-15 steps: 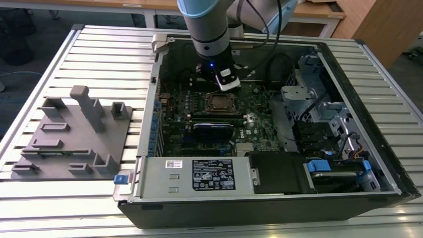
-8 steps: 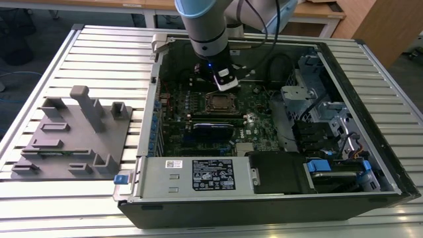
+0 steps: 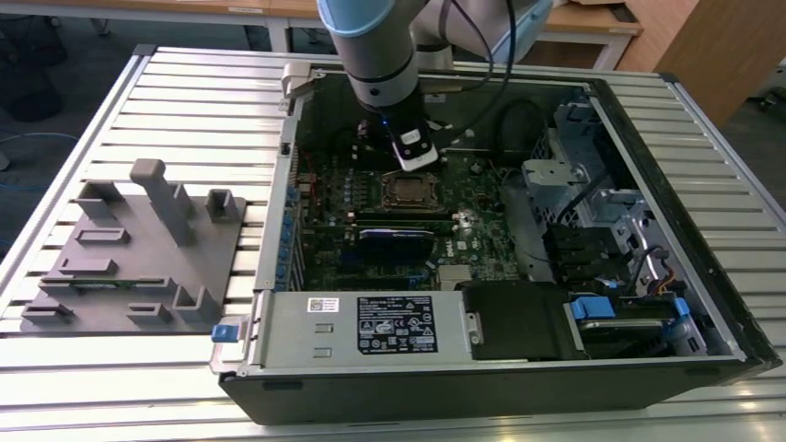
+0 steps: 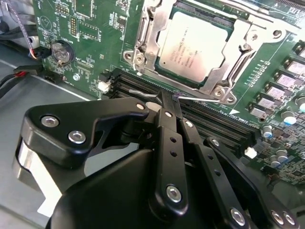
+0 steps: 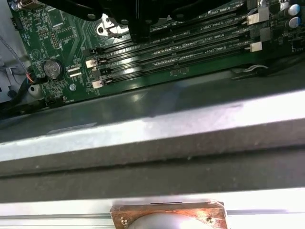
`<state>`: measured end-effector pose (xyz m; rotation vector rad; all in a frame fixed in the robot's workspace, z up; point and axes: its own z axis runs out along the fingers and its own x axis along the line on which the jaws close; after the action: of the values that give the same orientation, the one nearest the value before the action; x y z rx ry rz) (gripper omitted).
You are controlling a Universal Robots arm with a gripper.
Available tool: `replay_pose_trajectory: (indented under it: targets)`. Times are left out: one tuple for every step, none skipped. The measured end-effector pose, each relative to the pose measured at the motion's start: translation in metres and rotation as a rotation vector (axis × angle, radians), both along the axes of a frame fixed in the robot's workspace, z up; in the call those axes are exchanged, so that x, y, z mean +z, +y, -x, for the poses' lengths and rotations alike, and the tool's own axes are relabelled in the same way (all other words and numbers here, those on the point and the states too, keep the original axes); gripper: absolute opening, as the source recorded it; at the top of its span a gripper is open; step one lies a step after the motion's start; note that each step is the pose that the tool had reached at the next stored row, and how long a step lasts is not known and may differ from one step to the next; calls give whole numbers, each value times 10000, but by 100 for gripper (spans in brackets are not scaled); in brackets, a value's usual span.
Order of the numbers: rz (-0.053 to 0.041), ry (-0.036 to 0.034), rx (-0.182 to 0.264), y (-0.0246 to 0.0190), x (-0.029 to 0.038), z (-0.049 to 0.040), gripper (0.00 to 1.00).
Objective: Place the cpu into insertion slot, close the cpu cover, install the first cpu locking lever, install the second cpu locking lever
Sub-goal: 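Install the first cpu locking lever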
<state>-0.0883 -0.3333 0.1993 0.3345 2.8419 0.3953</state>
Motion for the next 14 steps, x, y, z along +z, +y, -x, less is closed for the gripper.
replay_pose_trajectory:
  targets:
    - [2, -9, 0, -1, -4, 6, 10]
    - [2, -19, -1, -2, -8, 11, 10]
    - [2, -30, 0, -2, -12, 16, 10]
    - [2, -41, 0, -2, -15, 21, 10]
    - [3, -54, 0, -2, -20, 26, 10]
    - [3, -69, -1, -2, -26, 32, 10]
    - [4, -85, 0, -2, -33, 35, 10]
    - [4, -105, 0, -2, -42, 37, 10]
    - [3, -126, 0, -2, -49, 39, 10]
    - [4, -142, 0, -2, -53, 40, 10]
    - [4, -149, 1, -3, -54, 40, 10]
    - [4, -150, 1, -2, -54, 40, 10]
    - [4, -151, 1, -2, -55, 41, 10]
    - [4, -153, 0, -2, -55, 42, 10]
